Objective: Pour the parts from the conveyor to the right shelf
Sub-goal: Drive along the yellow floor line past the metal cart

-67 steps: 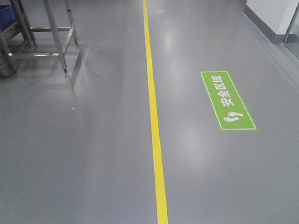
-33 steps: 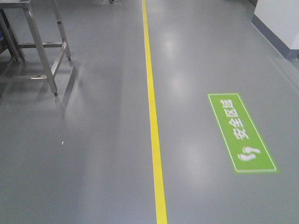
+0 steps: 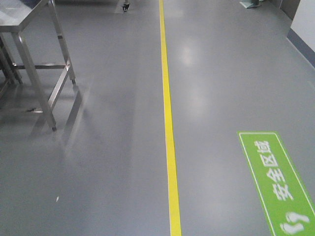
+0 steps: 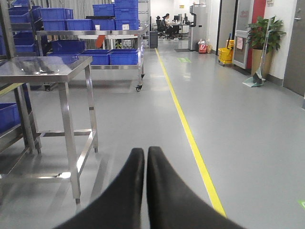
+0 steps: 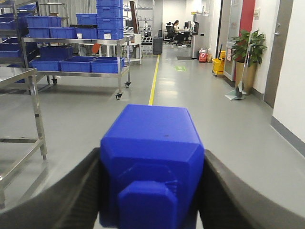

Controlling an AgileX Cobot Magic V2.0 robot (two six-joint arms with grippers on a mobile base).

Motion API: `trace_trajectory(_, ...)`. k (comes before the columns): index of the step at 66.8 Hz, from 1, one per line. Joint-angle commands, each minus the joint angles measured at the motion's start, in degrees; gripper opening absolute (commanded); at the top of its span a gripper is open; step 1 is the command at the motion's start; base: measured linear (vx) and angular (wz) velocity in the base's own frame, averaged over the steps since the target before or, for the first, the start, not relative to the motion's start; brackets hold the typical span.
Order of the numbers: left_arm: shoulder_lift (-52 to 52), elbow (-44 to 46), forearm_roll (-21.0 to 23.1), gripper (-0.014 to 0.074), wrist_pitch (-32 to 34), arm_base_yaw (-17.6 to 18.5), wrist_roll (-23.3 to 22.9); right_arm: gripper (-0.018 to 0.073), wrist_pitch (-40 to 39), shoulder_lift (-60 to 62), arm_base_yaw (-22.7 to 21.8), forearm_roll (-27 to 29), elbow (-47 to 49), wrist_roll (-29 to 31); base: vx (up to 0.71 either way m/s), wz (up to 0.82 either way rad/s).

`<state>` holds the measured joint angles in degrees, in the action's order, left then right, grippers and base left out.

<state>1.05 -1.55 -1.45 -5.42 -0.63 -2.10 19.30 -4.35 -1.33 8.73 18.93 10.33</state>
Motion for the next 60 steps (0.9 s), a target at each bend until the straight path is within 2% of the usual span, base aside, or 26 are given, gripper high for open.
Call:
trace_trajectory(1, 0.34, 1.12, 0.35, -0.0006, 4.16, 0.28, -0.42, -0.0004, -4.62, -0.73, 0.01, 0.02, 1.57, 0.32, 0.76, 0.03)
trace_trajectory(60, 0.34, 1.12, 0.35, -0.0006, 4.16, 0.28, -0.42, -0.0004, -4.67, -0.73, 0.01, 0.02, 1.57, 0.32, 0.79, 0.02)
